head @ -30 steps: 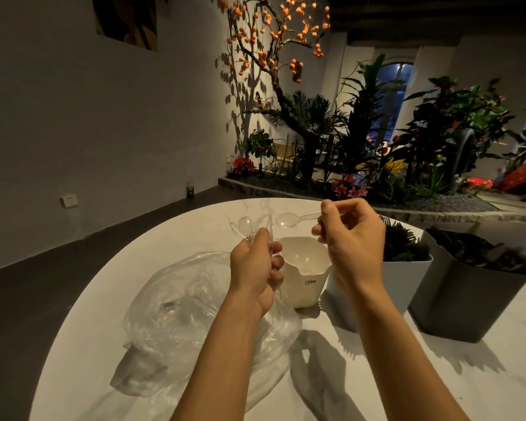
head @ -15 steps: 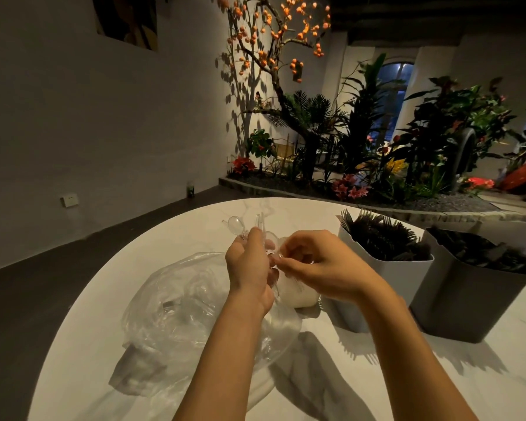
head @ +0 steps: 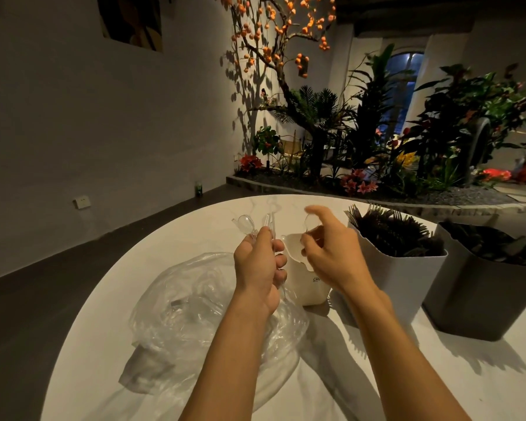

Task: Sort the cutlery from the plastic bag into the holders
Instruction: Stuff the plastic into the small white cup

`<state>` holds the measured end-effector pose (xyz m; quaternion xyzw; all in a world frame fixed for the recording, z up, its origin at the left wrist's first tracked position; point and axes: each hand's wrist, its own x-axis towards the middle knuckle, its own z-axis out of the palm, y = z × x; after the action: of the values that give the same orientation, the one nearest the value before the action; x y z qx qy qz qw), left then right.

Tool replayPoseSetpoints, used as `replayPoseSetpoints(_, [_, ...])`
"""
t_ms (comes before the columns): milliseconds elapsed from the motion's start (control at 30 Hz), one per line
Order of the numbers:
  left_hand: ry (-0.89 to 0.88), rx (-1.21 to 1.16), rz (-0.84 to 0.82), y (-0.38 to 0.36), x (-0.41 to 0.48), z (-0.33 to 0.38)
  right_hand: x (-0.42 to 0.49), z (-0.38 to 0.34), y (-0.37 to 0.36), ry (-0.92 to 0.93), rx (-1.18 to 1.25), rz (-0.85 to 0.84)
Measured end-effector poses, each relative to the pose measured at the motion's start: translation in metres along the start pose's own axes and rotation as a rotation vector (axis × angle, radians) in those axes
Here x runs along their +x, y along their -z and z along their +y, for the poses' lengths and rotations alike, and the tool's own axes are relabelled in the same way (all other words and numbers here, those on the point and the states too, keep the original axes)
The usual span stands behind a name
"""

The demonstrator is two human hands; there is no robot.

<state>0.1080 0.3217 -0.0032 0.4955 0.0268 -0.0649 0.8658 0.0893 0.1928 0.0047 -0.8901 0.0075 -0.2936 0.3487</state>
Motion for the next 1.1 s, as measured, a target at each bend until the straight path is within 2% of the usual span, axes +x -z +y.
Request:
replayPoseSetpoints(267, [0.04, 0.052, -0.004, 0.002, 0.002, -0.005, 0.001, 0.005, -0.009, 0.094, -0.272, -0.032])
replayPoseSetpoints(333, [0.046, 0.057, -0.002, 0.003, 0.003, -0.006, 0.0, 0.005, -0.008, 0.096, -0.276, -0.032])
replayPoseSetpoints(500, [0.053, 0.074, 0.008, 0.004, 0.004, -0.008, 0.0, -0.004, -0.003, 0.159, -0.163, 0.125])
replayPoseSetpoints(633, [0.056, 0.086, -0.001, 0.004, 0.005, -0.009, -0.003, -0.009, -0.006, 0.142, -0.226, -0.05])
replayPoseSetpoints(733, [0.061, 0.099, -0.009, 0.005, 0.005, -0.01, -0.003, -0.01, -0.006, 0.155, -0.287, -0.046])
replayPoseSetpoints(900, [0.074, 0.121, -0.01, 0.005, 0.003, -0.009, -0.004, -0.012, -0.008, 0.172, -0.036, 0.214])
replayPoseSetpoints(1033, [0.09, 0.127, 0.0, 0.004, 0.002, -0.008, -0.002, -0.016, -0.006, 0.061, 0.119, 0.283])
replayPoseSetpoints(1100, [0.096, 0.123, 0.002, 0.004, 0.002, -0.007, -0.001, -0.015, -0.005, 0.004, 0.14, 0.252])
